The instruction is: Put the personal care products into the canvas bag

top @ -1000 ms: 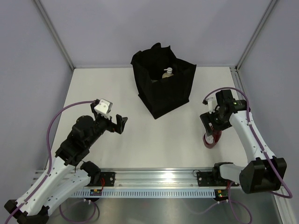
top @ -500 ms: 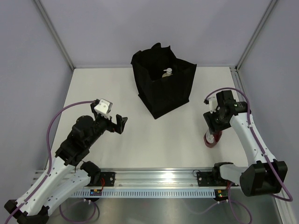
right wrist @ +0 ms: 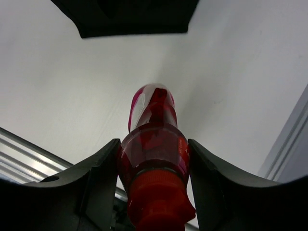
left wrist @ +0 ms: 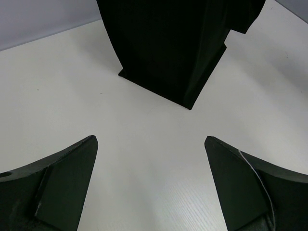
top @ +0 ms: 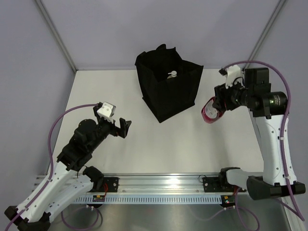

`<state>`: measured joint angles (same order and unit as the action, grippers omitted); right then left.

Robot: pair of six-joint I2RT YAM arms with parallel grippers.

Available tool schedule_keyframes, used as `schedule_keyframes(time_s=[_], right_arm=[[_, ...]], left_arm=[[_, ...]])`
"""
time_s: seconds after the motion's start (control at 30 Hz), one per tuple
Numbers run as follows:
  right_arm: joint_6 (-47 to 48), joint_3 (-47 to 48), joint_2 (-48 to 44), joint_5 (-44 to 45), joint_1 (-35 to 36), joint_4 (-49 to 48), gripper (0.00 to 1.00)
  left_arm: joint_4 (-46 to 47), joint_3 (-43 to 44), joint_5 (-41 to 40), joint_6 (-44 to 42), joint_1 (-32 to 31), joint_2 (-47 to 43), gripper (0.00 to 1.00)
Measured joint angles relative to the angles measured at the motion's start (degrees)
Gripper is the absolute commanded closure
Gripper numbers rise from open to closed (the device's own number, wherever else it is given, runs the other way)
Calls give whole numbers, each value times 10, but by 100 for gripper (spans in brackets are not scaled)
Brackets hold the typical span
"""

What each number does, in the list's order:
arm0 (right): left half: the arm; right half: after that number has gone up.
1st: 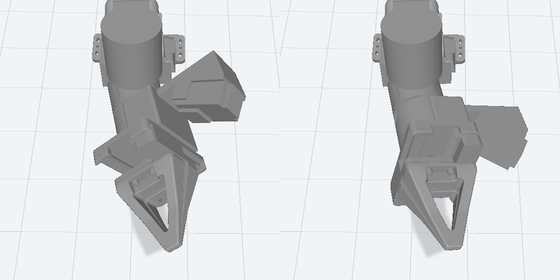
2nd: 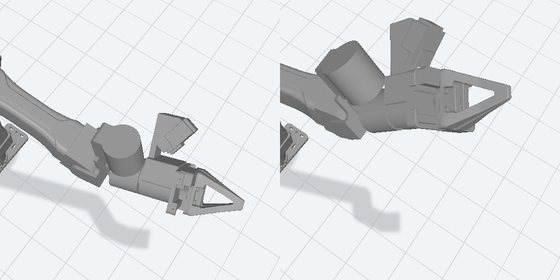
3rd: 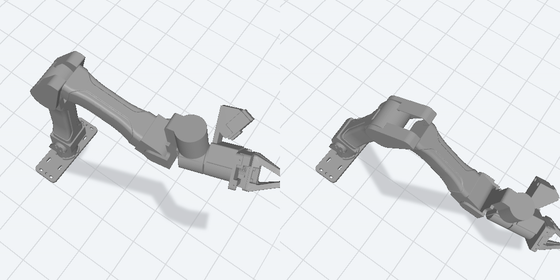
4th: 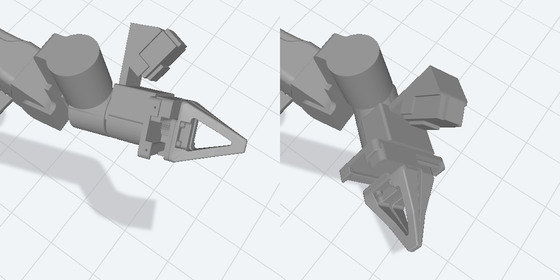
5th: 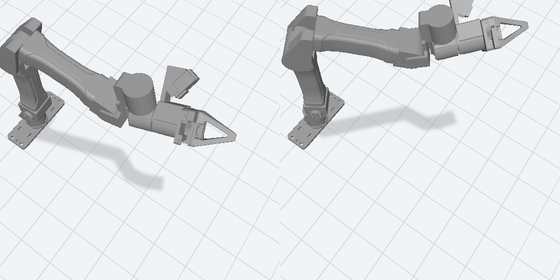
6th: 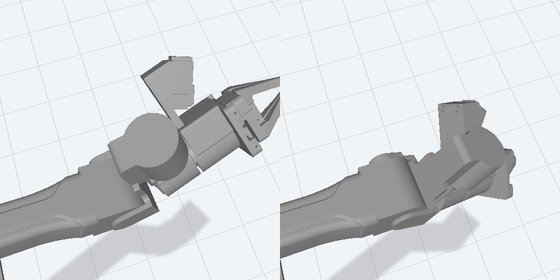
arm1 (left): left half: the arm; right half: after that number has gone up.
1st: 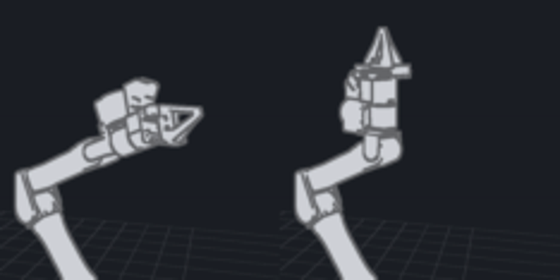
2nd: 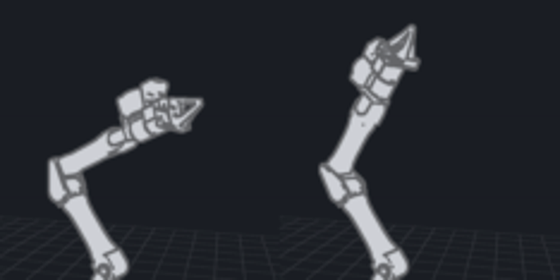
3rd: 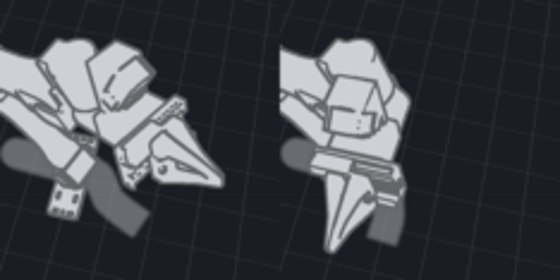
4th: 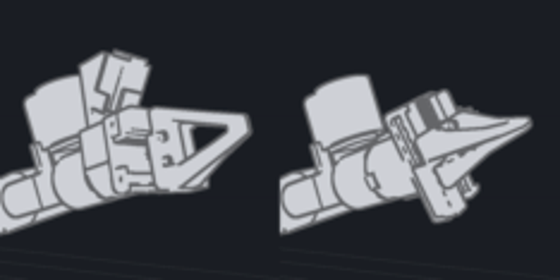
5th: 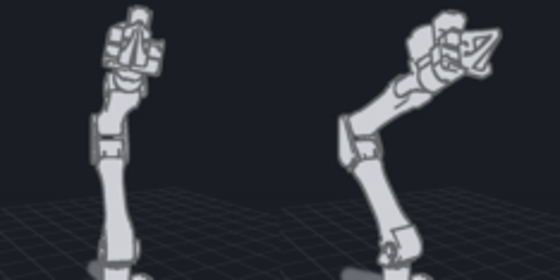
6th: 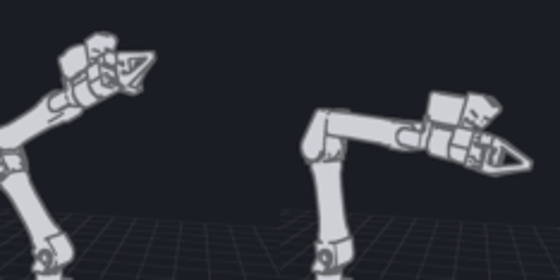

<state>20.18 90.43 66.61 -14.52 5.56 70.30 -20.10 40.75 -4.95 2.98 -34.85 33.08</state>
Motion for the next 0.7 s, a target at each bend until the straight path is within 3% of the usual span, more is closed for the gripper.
schedule_keyframes(time_s=[0.23, 0.43, 0.57, 0.7], right_arm=[[-33, 290, 149, -95, 8, 0, 100], [-69, 523, 309, -115, 58, -40, 100], [-97, 609, 399, -117, 93, -89, 100], [-125, 612, 442, -118, 105, -154, 100]], left_arm=[[0, 0, -3, 0, 0, 0, 1], [1, 0, -11, -3, 0, 7, 1], [0, 0, -16, -9, 0, 17, 1], [0, 0, -25, -14, 0, 26, 1]])
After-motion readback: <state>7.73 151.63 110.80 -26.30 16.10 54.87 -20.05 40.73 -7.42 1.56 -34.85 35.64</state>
